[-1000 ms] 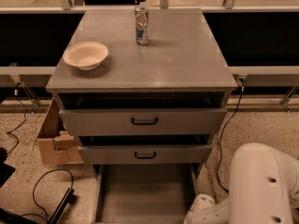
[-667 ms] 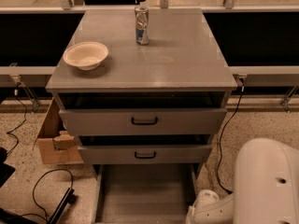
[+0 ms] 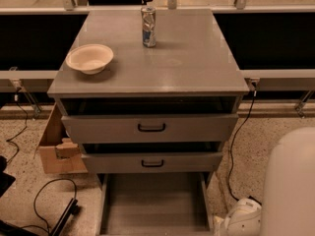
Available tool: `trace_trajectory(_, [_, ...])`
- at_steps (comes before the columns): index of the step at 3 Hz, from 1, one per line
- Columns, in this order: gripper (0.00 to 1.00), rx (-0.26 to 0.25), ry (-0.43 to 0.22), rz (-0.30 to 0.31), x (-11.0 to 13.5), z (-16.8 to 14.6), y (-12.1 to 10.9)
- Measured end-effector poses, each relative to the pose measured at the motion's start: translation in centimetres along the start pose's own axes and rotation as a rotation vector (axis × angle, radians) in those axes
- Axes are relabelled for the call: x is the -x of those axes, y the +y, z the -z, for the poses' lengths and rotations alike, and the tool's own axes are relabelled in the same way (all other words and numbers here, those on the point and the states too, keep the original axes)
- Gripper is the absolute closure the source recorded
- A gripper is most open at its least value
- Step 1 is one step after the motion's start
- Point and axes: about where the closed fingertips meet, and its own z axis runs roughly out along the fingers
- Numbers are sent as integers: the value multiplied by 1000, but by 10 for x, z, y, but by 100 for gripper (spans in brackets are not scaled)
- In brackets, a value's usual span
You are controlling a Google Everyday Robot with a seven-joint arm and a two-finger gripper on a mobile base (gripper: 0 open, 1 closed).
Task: Open bottom drawer
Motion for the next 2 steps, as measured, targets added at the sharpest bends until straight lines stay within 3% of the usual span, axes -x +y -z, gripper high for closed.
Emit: trace_trajectory(2, [0,-49,26,-117,-45,105,83])
